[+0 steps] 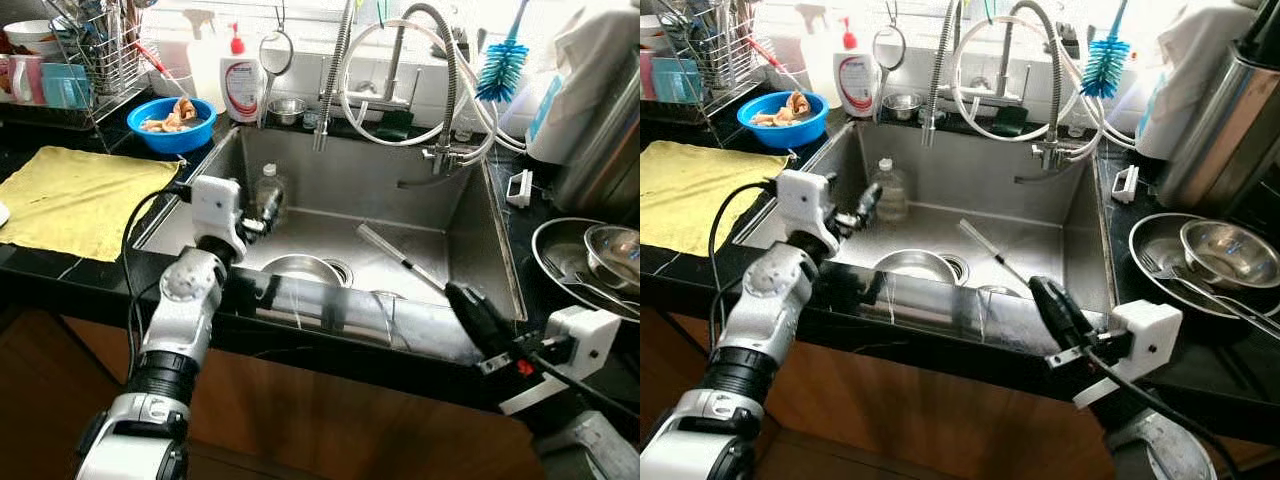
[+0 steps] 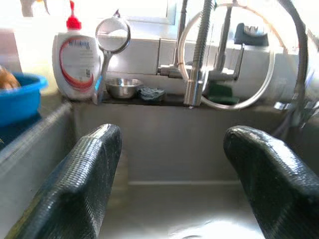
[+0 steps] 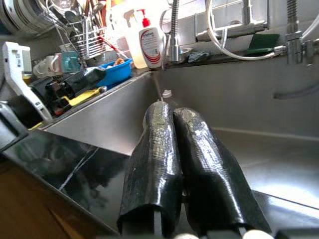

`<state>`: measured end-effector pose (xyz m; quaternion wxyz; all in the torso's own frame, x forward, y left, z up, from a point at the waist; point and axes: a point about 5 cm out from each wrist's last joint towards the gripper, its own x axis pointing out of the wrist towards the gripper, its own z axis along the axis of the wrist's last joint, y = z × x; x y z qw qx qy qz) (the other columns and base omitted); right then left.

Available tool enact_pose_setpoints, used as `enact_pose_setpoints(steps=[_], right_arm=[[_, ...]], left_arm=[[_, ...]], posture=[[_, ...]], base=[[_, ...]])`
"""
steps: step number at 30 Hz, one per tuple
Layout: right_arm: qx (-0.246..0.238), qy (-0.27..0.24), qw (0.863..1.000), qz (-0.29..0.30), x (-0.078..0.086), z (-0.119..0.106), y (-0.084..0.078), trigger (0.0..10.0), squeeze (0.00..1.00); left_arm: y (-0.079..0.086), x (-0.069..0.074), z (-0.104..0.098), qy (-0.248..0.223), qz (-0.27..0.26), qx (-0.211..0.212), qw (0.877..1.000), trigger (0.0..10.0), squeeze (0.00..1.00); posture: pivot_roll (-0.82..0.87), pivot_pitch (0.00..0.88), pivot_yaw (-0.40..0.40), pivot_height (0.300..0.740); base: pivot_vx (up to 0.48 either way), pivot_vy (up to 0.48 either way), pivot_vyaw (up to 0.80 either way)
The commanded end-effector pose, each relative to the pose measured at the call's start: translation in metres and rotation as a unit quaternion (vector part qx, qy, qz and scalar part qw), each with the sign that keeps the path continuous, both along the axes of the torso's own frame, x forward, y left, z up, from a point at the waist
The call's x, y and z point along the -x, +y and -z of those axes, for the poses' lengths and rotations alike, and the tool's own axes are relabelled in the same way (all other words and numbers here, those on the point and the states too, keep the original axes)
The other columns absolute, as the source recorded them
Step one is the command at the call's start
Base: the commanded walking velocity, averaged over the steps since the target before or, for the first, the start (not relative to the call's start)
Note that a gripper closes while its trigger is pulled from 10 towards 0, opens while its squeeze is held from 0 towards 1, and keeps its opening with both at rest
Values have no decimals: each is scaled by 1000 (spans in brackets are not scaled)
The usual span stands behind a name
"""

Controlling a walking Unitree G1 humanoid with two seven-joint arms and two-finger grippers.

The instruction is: Kitchen organization

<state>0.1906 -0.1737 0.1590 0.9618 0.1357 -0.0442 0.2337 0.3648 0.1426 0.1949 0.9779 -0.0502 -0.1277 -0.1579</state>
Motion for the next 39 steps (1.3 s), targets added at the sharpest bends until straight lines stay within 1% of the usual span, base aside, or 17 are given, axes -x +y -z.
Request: enact_pose_setpoints(steps=[1,3,4,5,7,10,11,12,17,21,23,27,32,34,35,37,39], right_arm=[[-16,-19,1000,-11,4,-8,0,10000,0],[-16,-21,1000,-12,6,-8,-1,10000,0],[-15,-23,1000,-13,7,-8,-1,10000,0],[-20,-27,999,-14,8,-8,-1,10000,0],[-42,-35,998,-13,10,-9,-3,10000,0],[-61,-37,997,-11,11,-8,-5,10000,0],[-84,-43,995,-11,14,-9,-8,10000,0],[-91,-47,995,-13,15,-9,-9,10000,0],[-103,-49,993,-21,18,-9,-11,10000,0],[-118,-43,991,-46,23,-5,-7,10000,0],[-127,-45,989,-54,24,-5,-5,10000,0],[-134,-42,988,-71,27,-5,-3,10000,0],[-135,-44,987,-77,28,-6,-3,10000,0],[-136,-46,986,-80,27,-5,-2,10000,0],[-136,-46,986,-80,27,-5,-2,10000,0],[-137,-45,986,-83,27,-5,-1,10000,0],[-135,-43,986,-86,26,-4,0,10000,0]], left_arm=[[-7,-2,-11,18,41,67,997,10000,0],[-11,-2,-11,44,77,123,988,10000,0],[-12,-2,-12,52,89,138,985,10000,0],[-15,0,-12,70,120,179,974,10000,0],[-16,1,-14,81,146,210,963,10000,0],[-16,2,-15,85,152,225,959,10000,0],[-16,3,-16,99,166,261,946,10000,0],[-16,4,-16,103,171,272,941,10000,0],[-18,6,-16,116,189,293,930,10000,0],[-23,11,-18,130,214,304,919,10000,0],[-25,12,-17,133,220,303,918,10000,0],[-28,18,-15,148,238,306,910,10000,0],[-30,20,-15,154,251,301,907,10000,0],[-35,26,-15,165,283,297,897,10000,0],[-35,26,-15,165,283,297,897,10000,0],[-41,35,-14,173,320,293,885,10000,0],[-45,40,-14,178,342,293,875,10000,0]], posture=[[47,0,-20,740],[45,0,-19,740],[45,0,-19,740],[44,0,-19,740],[46,0,-19,740],[48,0,-20,740],[49,0,-22,740],[48,0,-22,740],[47,0,-22,740],[43,0,-23,740],[43,0,-24,740],[44,0,-27,740],[46,0,-27,740],[49,0,-27,740],[49,0,-27,740],[49,0,-26,740],[50,0,-27,740]], base=[[0,0,0],[0,0,0],[0,0,0],[0,0,0],[0,0,0],[0,0,0],[0,0,0],[0,0,0],[0,0,0],[0,0,0],[0,0,0],[0,0,0],[0,0,0],[0,0,0],[0,0,0],[0,0,0],[0,0,0]])
